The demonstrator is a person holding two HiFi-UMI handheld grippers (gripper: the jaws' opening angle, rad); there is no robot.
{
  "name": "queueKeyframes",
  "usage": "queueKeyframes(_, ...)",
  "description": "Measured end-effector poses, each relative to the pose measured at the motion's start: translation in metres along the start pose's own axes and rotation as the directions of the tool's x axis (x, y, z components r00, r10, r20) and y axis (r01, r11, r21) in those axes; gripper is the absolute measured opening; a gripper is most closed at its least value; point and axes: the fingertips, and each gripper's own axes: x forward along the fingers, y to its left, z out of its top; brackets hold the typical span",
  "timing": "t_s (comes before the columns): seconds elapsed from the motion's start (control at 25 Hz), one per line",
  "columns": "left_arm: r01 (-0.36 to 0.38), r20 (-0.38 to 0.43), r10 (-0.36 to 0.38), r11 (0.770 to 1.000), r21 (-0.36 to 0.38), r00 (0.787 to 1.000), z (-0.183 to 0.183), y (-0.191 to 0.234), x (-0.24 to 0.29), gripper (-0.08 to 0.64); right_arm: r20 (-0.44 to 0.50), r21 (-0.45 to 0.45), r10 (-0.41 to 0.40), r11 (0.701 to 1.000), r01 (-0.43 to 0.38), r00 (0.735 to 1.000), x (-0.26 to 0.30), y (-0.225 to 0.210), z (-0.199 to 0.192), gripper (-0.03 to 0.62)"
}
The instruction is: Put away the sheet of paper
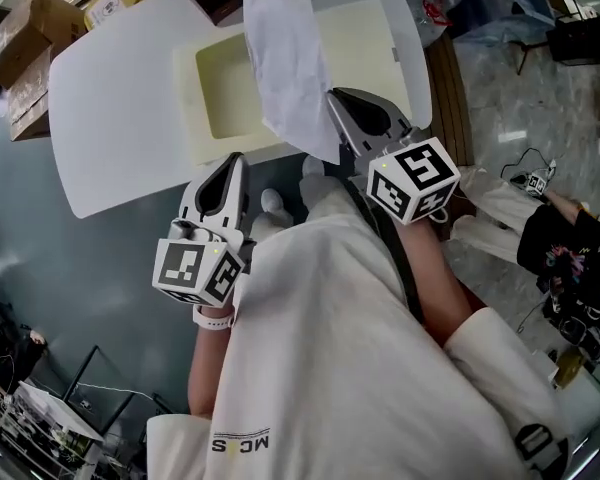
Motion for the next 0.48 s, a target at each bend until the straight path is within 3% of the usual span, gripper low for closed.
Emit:
queueKeyframes(0.32,-0.010,-0.083,0.009,1.000,-0.017,0.997,-0.020,0.004,0.032,0.025,-0.128,0.056,-0.050,0.997,0.057,0.990,0.039,-0.079,-0.045,0.012)
queueKeyframes(0.48,-0.025,-0.107,0.021,0.999,-0.036,0.994,-0.030,0.014,0.050,0.025,-0.206,0.035,-0.085,0.995,0.094,0.975,0.061,-0.103,-0.072,0.012)
